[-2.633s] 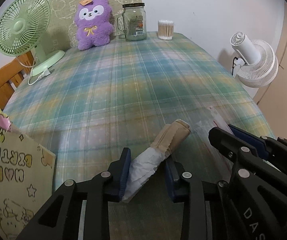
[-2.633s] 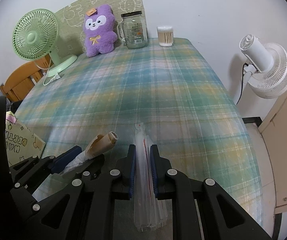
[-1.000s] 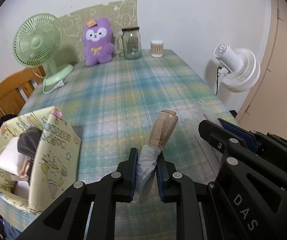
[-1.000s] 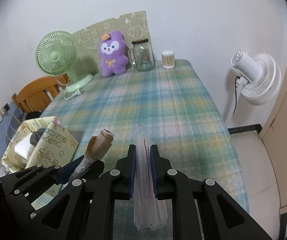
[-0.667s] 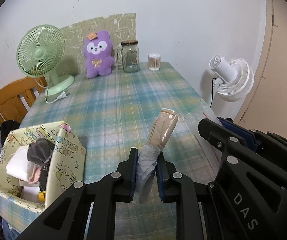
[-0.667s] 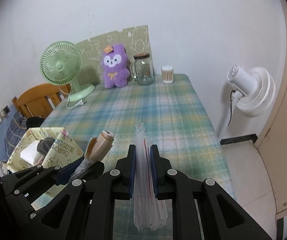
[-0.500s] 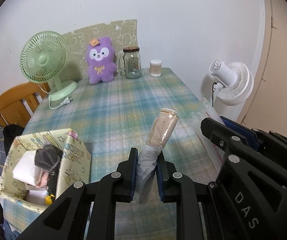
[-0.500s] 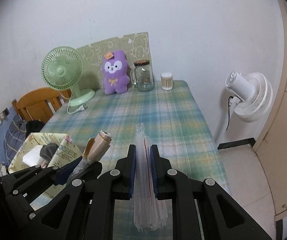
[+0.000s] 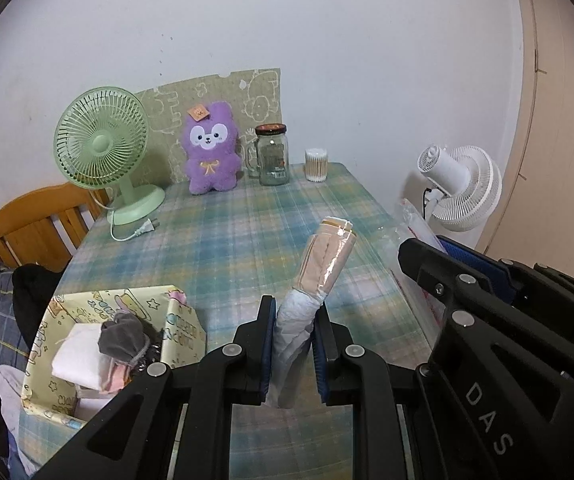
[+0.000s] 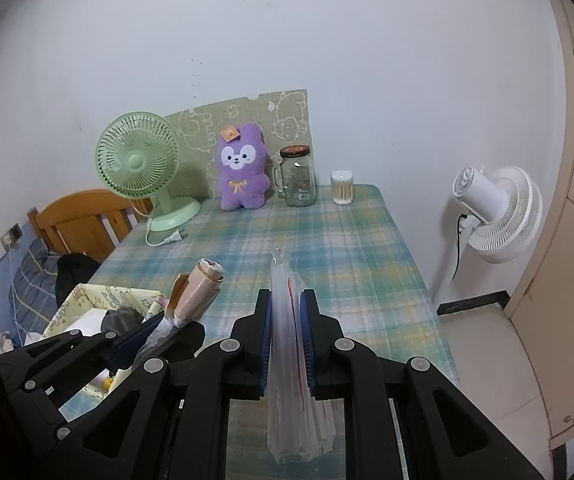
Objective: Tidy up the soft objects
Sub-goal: 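Carry the roll with left tool while right tool carries straw bag over the box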
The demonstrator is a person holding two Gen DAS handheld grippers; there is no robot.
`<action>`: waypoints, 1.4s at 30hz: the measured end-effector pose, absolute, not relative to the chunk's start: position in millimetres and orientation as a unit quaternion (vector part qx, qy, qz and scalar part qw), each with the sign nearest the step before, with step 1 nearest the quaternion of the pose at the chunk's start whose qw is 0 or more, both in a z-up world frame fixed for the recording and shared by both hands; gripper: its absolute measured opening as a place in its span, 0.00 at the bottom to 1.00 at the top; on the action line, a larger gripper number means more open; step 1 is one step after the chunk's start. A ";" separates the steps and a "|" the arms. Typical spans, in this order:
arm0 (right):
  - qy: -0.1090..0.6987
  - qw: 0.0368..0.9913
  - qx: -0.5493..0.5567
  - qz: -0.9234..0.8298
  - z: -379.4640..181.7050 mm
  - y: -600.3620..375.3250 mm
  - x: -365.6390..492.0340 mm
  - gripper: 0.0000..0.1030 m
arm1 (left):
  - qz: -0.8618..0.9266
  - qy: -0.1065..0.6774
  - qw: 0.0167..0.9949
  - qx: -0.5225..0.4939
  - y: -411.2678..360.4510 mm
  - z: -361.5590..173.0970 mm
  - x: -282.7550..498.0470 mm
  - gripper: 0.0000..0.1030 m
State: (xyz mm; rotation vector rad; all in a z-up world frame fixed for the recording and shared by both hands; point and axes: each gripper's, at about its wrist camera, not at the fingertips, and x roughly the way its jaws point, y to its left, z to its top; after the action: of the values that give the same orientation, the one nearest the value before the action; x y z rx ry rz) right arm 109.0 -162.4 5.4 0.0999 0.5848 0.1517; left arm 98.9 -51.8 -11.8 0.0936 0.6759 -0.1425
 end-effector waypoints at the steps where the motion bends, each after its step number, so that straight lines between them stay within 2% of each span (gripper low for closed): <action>1: 0.286 0.954 0.048 0.075 6.7 -159.8 108.6 0.17 | -0.070 0.329 0.941 0.045 -49.4 -10.8 98.4 0.15; 42: 0.290 0.946 0.007 0.144 9.9 -29.3 127.8 0.16 | -0.008 0.311 0.950 0.012 77.5 -9.5 95.5 0.15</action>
State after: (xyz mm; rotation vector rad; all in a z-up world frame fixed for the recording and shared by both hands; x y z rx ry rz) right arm 127.8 -29.3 9.9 0.0148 0.5904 0.2928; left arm 95.5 77.5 -9.5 0.0239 0.6326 -0.0173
